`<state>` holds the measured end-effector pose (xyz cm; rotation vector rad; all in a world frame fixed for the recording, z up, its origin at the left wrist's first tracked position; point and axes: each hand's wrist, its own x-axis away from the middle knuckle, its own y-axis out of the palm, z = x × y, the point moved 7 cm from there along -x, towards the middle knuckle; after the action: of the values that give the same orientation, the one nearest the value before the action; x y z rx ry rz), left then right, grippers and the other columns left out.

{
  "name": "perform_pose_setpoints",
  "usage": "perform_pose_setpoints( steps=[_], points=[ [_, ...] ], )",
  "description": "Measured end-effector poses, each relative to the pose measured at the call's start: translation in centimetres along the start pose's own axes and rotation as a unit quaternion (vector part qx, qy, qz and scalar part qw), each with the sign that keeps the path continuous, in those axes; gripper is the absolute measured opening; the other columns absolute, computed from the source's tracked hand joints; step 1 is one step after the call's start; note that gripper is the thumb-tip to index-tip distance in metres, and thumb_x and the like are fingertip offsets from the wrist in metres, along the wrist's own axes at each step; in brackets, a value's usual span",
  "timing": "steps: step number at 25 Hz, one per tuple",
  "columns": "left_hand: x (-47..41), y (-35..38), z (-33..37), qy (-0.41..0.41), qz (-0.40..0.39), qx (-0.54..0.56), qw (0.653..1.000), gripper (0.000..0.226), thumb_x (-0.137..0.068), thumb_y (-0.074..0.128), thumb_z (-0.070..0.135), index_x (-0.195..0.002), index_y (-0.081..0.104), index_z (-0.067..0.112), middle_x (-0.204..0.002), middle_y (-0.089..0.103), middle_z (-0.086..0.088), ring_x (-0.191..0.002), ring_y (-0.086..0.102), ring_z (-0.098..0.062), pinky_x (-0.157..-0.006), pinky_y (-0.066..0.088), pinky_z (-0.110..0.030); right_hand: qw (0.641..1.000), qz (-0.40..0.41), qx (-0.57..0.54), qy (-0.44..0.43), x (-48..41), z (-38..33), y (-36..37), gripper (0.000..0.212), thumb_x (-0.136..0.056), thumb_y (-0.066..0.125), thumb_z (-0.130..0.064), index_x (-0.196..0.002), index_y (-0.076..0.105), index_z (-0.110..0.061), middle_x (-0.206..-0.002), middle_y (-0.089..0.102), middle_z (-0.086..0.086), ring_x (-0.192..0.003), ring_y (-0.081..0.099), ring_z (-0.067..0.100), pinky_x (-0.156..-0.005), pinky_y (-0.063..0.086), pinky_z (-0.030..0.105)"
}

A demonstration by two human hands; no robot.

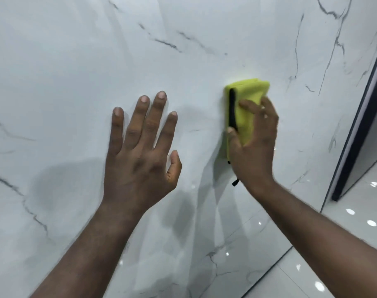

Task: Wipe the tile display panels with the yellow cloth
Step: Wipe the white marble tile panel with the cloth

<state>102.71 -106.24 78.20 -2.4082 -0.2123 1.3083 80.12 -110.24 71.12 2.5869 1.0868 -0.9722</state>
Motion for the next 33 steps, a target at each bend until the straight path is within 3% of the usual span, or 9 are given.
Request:
perform_pose_setpoints(
  steps=[3, 6, 10, 14, 18, 22, 26, 30, 33],
  points=[
    [0.8, -1.2, -2.2, 0.005, 0.015, -0.002, 1.000, 0.063, -0.101, 0.057, 0.029, -0.161, 0.050, 0.009, -0.176, 0.029, -0.017, -0.164, 0.026, -0.037, -0.133, 0.015, -0.064, 0.993, -0.018, 0.046, -0.107, 0.0, -2.9, 0.6, 0.056, -0.093, 0.071, -0.020, -0.145, 0.055, -0.035, -0.163, 0.027, -0.004, -0.135, 0.039, 0.006, -0.113, 0.038, 0.031],
    [2.1, -1.8, -3.5, 0.016, 0.029, 0.011, 0.999, 0.062, -0.100, 0.057, 0.028, -0.158, 0.053, 0.007, -0.176, 0.030, -0.016, -0.164, 0.028, -0.036, -0.132, 0.019, -0.064, 0.989, 0.078, -0.037, 0.122, -0.4, -2.0, 0.4, 0.056, -0.098, 0.066, -0.017, -0.150, 0.051, -0.030, -0.162, 0.033, 0.000, -0.136, 0.041, 0.013, -0.119, 0.036, 0.037],
    [3.0, -1.4, -3.5, 0.053, 0.050, -0.015, 0.997, 0.058, -0.102, 0.054, 0.027, -0.156, 0.054, 0.006, -0.175, 0.033, -0.014, -0.163, 0.030, -0.033, -0.133, 0.017, -0.060, 0.985, -0.007, 0.076, -0.153, 5.9, -7.6, 3.9, 0.052, -0.096, 0.070, -0.015, -0.144, 0.056, -0.029, -0.163, 0.030, -0.002, -0.145, 0.038, 0.017, -0.113, 0.037, 0.029],
    [3.4, -0.5, -3.4, 0.058, 0.023, -0.027, 0.998, 0.061, -0.104, 0.047, 0.027, -0.161, 0.045, 0.005, -0.177, 0.026, -0.017, -0.164, 0.025, -0.036, -0.134, 0.011, -0.061, 0.981, 0.091, -0.043, 0.168, 5.1, -2.0, 2.8, 0.054, -0.099, 0.066, -0.017, -0.148, 0.049, -0.031, -0.156, 0.036, -0.004, -0.134, 0.043, 0.002, -0.105, 0.033, 0.019],
    [3.7, 0.0, -3.0, 0.091, 0.006, -0.045, 0.995, 0.065, -0.107, 0.041, 0.031, -0.165, 0.036, 0.003, -0.179, 0.019, -0.016, -0.165, 0.022, -0.034, -0.133, 0.014, -0.061, 0.997, 0.057, 0.023, 0.037, 9.2, -2.9, 4.3, 0.054, -0.098, 0.071, -0.020, -0.147, 0.052, -0.032, -0.157, 0.034, -0.006, -0.133, 0.034, -0.011, -0.107, 0.028, 0.005],
    [4.0, 0.2, -2.6, 0.116, -0.004, -0.043, 0.992, 0.062, -0.108, 0.043, 0.029, -0.164, 0.039, 0.004, -0.178, 0.024, -0.014, -0.164, 0.027, -0.033, -0.134, 0.015, -0.059, 0.924, 0.090, -0.114, 0.355, 12.5, 5.6, 3.4, 0.052, -0.098, 0.071, -0.019, -0.142, 0.051, -0.038, -0.149, 0.038, -0.006, -0.134, 0.045, 0.001, -0.110, 0.039, 0.021],
    [3.8, 0.5, -1.8, 0.105, -0.016, 0.018, 0.994, 0.059, -0.104, 0.050, 0.031, -0.158, 0.051, 0.004, -0.176, 0.032, -0.012, -0.163, 0.029, -0.034, -0.134, 0.016, -0.057, 0.972, 0.059, -0.046, 0.223, 12.9, 4.6, 3.3, 0.053, -0.093, 0.077, -0.018, -0.136, 0.054, -0.037, -0.145, 0.041, -0.007, -0.130, 0.036, -0.017, -0.102, 0.031, 0.002],
    [5.3, 1.5, 0.1, 0.171, -0.020, -0.018, 0.985, 0.062, -0.105, 0.055, 0.033, -0.159, 0.050, 0.003, -0.174, 0.036, -0.014, -0.161, 0.035, -0.032, -0.132, 0.026, -0.053, 0.910, 0.069, -0.131, 0.388, 13.6, 8.4, 2.8, 0.050, -0.097, 0.076, -0.027, -0.137, 0.050, -0.039, -0.147, 0.035, -0.005, -0.136, 0.046, 0.006, -0.105, 0.042, 0.023],
    [5.5, 1.8, 0.5, 0.198, -0.004, -0.032, 0.980, 0.059, -0.104, 0.059, 0.028, -0.156, 0.054, 0.000, -0.169, 0.043, -0.017, -0.156, 0.042, -0.035, -0.128, 0.036, -0.055, 0.959, 0.038, -0.061, 0.273, 12.9, 8.6, 2.1, 0.050, -0.092, 0.082, -0.025, -0.130, 0.053, -0.041, -0.143, 0.039, -0.005, -0.127, 0.040, -0.014, -0.106, 0.041, 0.015]
  ],
)
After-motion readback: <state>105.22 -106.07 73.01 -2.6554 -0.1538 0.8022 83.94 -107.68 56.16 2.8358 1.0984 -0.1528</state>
